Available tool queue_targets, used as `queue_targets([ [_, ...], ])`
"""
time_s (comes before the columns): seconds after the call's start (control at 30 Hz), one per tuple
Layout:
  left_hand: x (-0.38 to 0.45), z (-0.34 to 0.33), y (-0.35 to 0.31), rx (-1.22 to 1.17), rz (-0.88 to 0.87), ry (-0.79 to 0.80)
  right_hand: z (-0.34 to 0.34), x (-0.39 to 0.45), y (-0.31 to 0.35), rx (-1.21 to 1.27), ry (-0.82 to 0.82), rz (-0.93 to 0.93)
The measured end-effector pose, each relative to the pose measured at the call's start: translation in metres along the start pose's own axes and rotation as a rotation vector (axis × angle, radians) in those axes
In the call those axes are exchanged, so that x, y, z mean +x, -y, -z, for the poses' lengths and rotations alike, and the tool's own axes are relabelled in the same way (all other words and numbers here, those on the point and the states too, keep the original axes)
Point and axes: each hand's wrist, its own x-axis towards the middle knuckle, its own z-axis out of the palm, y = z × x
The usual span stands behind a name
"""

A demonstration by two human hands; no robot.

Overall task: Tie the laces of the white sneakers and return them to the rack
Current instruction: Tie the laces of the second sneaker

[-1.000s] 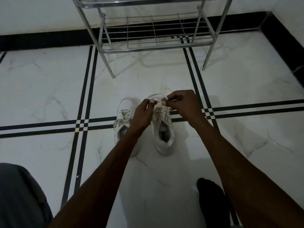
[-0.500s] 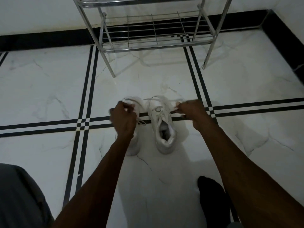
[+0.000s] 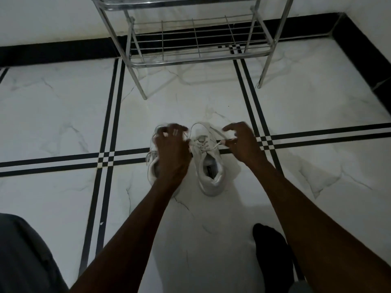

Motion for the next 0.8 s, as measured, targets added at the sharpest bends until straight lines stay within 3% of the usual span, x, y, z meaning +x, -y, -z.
queue_targets([
  [0.07,-0.004,-0.014,-0.007,0.068,-0.140,0.248,-0.006,-0.002,-0.001,-0.061,0.153,0.159],
  [0.13,-0.011,-0.024,-0.008,0.128,-0.157,0.337,-0.011,-0.004,-0.001,-0.059,0.242,0.111],
  [0.33,-0.003,-0.020,-0.002,0.084,-0.090,0.318,-0.007,-0.006,0.000,-0.025,0.206,0.000],
  [0.6,-0.002,-0.021,0.009,0.034,-0.052,0.329,-0.003,-0.002,-0.004,0.179,0.287,-0.098],
  [0.8,-0.002,-0.026,0.005,-0.114,0.158,0.370,-0.001,-0.006,-0.002,0.379,0.308,-0.261],
])
